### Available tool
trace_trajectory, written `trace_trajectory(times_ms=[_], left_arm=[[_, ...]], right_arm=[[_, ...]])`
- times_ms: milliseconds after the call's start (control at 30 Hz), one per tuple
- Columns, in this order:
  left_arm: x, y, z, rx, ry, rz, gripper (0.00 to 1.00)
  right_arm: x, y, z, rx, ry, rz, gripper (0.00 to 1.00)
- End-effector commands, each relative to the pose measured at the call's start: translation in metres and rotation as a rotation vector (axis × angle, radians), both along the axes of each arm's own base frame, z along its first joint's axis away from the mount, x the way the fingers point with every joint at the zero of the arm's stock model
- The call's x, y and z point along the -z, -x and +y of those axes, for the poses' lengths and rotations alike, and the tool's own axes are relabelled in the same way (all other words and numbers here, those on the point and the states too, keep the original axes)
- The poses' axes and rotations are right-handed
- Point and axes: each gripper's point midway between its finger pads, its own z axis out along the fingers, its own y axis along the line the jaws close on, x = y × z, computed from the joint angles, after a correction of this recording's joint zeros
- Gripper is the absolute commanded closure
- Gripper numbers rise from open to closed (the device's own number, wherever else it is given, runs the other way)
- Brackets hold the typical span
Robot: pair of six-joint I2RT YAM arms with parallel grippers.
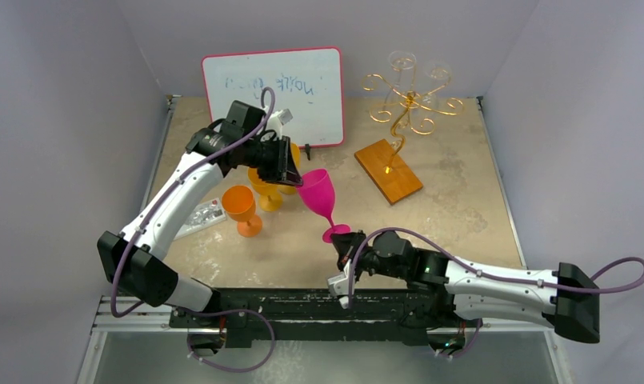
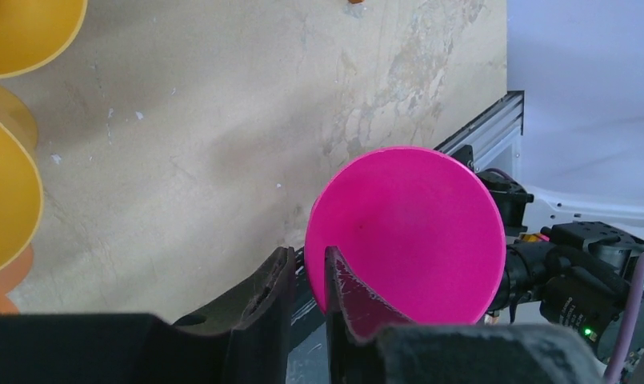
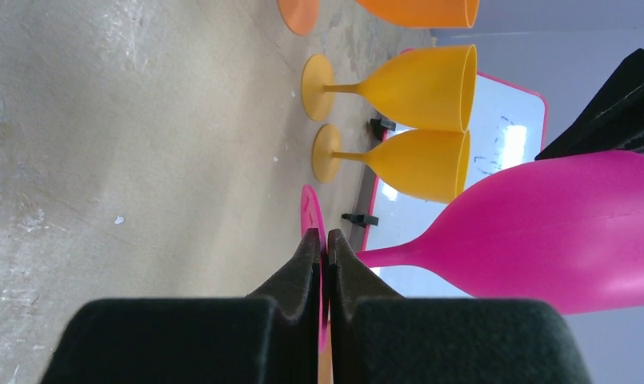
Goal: Take the wine glass off the wine glass rack
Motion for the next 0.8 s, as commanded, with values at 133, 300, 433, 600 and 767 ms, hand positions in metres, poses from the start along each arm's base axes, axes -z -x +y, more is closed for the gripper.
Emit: trace_trajectory(times_ms=[133, 300, 433, 600, 767], left_arm=[[-0.003, 0.011, 0.005, 0.052, -0.041, 0.009, 0.63], [-0.005, 0.01, -0.002, 0.077, -0.031, 0.009, 0.58], [0.001, 0.018, -0.016, 0.129, -0.05, 0.022, 0.58], [-0.002, 0.013, -0.016, 0.107, -0.075, -0.014, 0.78], [-0.005, 0.01, -0.011, 0.077, -0.095, -0.039, 1.0]], right_arm=[[-0.054, -0.018, 0.013, 0.036, -0.104, -0.117, 1.0], [-0.054, -0.016, 0.014, 0.019, -0.089, -0.125, 1.0], [-0.055, -0.017, 0.015, 0.017, -0.085, -0.134, 1.0], [-0.055, -0.018, 0.014, 0.026, -0.081, -0.133, 1.0], [-0.055, -0.019, 0.01, 0.037, -0.087, -0.132, 0.94]])
